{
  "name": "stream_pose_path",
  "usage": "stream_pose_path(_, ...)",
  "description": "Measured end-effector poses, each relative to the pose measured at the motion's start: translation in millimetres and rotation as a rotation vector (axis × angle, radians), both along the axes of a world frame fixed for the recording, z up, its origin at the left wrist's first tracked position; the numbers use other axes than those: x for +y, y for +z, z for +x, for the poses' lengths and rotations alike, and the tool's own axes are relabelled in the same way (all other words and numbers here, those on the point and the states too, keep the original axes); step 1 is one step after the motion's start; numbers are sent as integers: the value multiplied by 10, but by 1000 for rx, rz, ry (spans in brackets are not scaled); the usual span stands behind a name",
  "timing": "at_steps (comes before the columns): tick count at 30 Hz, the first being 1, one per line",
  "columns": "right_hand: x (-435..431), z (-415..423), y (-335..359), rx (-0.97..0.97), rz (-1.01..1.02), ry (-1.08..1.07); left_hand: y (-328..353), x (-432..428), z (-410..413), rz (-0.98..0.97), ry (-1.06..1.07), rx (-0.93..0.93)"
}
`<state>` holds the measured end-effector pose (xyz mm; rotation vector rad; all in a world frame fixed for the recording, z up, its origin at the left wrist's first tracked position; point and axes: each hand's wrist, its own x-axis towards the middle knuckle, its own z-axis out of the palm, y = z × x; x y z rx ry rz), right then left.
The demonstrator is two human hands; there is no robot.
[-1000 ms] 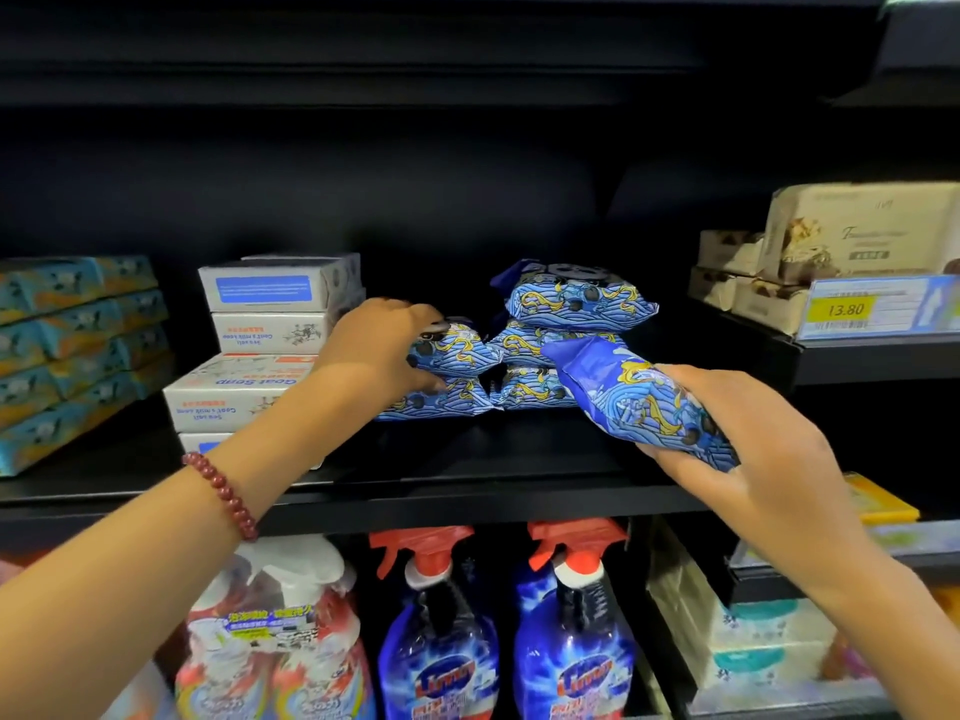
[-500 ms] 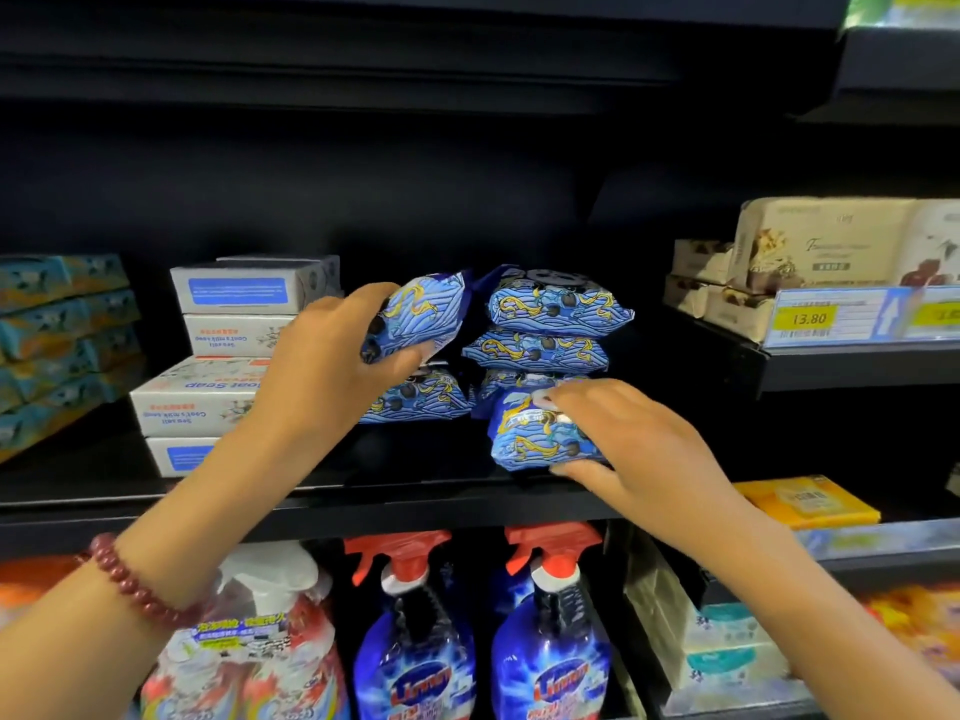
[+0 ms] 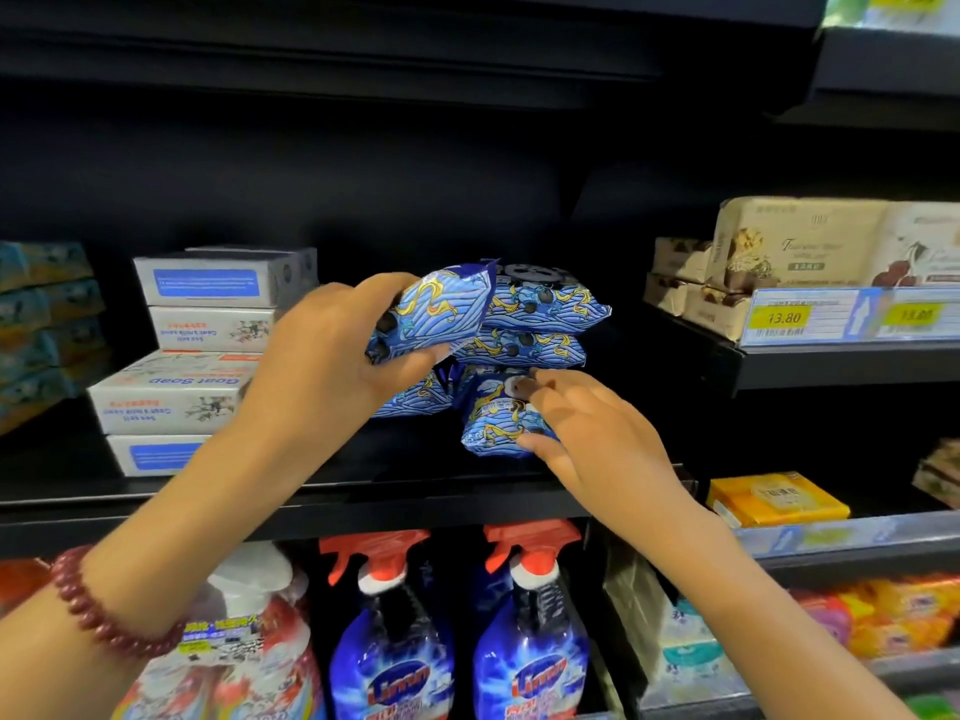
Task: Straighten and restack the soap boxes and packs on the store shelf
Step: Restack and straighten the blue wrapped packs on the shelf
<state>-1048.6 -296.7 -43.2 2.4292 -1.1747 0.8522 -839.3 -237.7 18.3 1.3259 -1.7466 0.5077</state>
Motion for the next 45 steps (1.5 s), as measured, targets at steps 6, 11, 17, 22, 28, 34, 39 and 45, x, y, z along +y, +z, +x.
stream_pose_path(6,-80,32,72,-14,116,-30,26,-29,-100,4,-10,-47)
stream_pose_path(11,-84,28,121,-78,161,8,68,-86,-180,-8,-13,-110)
stream_pose_path(17,234,-237,-102,-337,-84,113,103,-282,-441,-11,-78,-230)
stream_pose_path(22,342,-335,-318,-199,-15,96,-12,-534,-679,101,-60,-313)
stream_pose_path(28,359,-328,-374,-255,11,91,-107,-611,-700,169,-140,-217)
stream_pose_path(34,386,-315,-375,-247,43,67,-237,-469,-543,-4,-176,-130)
stream_pose_path(39,401,-302,-341,-276,63,64,-209,-542,-582,40,-188,-60)
stream_pose_path(45,401,-295,-281,-235,93,23,-292,-454,-409,68,-224,35)
